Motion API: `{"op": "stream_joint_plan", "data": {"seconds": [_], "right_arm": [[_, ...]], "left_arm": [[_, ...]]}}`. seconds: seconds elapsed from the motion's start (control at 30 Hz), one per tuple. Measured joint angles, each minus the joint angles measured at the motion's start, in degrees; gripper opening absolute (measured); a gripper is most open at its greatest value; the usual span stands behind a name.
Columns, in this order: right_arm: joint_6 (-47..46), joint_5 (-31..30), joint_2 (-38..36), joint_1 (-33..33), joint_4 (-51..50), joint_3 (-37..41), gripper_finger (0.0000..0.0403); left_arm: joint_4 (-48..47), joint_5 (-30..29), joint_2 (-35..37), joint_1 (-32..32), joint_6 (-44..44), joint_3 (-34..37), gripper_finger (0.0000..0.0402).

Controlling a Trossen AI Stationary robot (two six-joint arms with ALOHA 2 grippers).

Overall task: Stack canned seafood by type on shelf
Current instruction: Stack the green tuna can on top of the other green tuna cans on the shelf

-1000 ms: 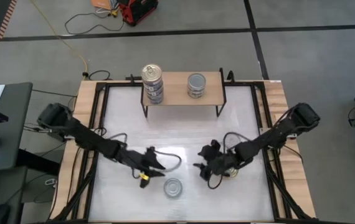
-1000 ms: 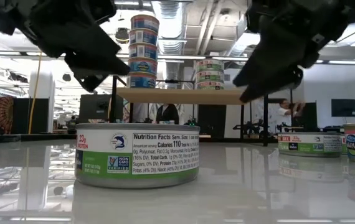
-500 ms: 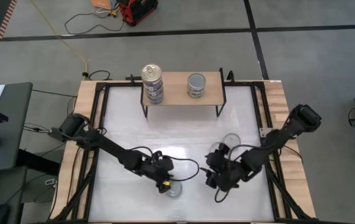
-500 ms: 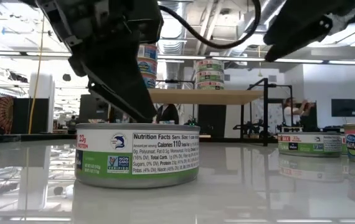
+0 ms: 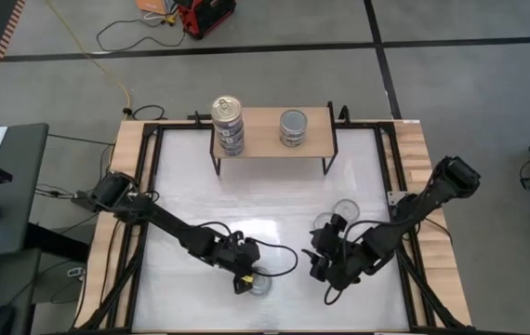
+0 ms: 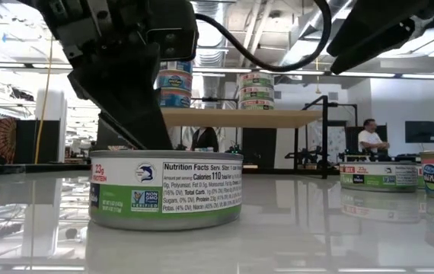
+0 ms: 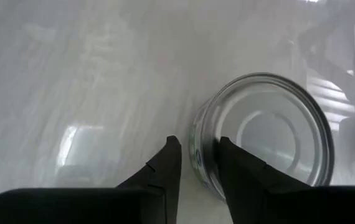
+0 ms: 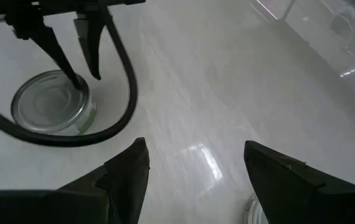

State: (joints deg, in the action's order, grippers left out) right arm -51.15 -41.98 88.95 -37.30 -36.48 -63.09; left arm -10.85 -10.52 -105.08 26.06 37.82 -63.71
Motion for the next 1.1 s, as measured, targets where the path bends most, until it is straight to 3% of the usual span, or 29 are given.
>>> {"op": "stream_joint_plan", "data": {"seconds": [0.23,0.4,0.63,1.1], "right_arm": [[0.04,0.0,0.0,-0.07,0.76,0.0,0.0286],[0.07,0.0,0.0,-0.2,0.76,0.01,0.0286],[0.18,0.91,0.0,-1.42,0.29,0.02,0.0286],[-3.67,-3.63,-0.43,-2.05,-4.18,0.07,0.0286]], "left_arm": [[-1.07,0.33,-0.75,-0.06,-1.21,0.03,0.005],[-0.23,4.7,-2.93,-1.6,-2.58,-0.02,0.0007],[-0.97,6.17,-3.5,-4.59,-4.19,0.07,0.0001],[-3.24,4.25,-3.64,-7.19,-6.75,0.27,0.0]]}}
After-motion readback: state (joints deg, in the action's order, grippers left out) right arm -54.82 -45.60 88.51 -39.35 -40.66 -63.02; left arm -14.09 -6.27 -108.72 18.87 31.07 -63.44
